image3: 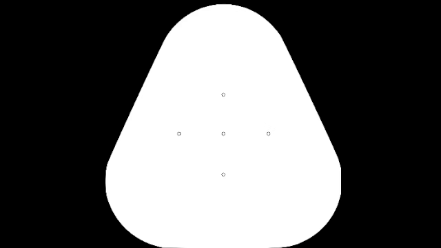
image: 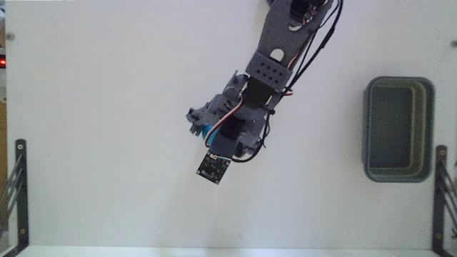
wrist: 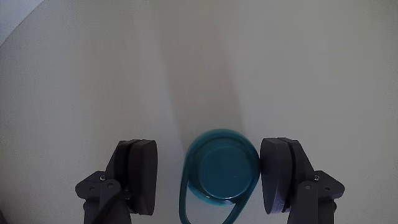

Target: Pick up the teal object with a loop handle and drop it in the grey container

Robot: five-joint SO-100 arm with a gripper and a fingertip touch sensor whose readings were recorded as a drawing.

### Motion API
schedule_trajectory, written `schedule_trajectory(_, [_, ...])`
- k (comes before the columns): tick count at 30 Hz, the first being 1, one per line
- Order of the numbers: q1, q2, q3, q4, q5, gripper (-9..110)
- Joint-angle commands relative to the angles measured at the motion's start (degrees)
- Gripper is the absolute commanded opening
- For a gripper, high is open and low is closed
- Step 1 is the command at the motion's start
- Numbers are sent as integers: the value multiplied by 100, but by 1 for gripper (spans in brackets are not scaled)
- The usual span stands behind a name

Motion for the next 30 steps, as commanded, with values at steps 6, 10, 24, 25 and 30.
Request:
schedule_trajectory(6, [79, 134, 213, -307, 26, 110])
schedule_trajectory(10, [79, 111, 295, -413, 26, 110])
schedule_trajectory(24, [79, 89, 366, -505, 26, 110])
schedule_trajectory(25, [79, 89, 366, -505, 26, 110])
schedule_trajectory(30, [79, 89, 366, -505, 26, 110])
